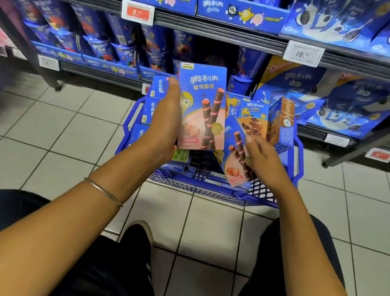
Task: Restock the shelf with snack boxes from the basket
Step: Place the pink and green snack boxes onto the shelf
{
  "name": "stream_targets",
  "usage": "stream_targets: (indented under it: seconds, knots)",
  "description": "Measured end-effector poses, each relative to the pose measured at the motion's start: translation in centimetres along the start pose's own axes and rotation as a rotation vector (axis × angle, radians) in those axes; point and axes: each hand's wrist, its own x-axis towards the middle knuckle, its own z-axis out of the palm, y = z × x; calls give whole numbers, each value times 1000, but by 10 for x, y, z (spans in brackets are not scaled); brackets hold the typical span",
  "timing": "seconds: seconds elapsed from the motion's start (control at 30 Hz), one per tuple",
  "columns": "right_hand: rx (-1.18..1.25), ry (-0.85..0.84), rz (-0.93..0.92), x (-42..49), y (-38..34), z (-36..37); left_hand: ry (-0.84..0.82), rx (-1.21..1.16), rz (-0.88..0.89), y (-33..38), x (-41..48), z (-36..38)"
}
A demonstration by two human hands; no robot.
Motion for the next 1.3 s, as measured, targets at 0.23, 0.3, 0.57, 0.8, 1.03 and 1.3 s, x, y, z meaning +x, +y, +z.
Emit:
stream_targets:
  seconds: [0.23, 0.3, 0.57, 0.8, 1.03, 1.3]
  knots:
    - [447, 449, 100, -3, -70, -8, -5, 111, 44, 2, -6, 2]
    - [816, 401, 87, -2, -84, -3, -21, 171, 59, 1, -5, 2]
    - [404, 308, -13, -5, -102, 43, -183, 152, 60, -6, -14, 6]
    - [430, 299, 51, -13, -104, 66, -215, 89, 67, -5, -21, 5]
    - [435, 276, 52, -17, -111, 67, -106, 119, 121, -9, -23, 4]
    - [-20, 64, 266, 3, -19, 33, -107, 12, 75, 2, -36, -6]
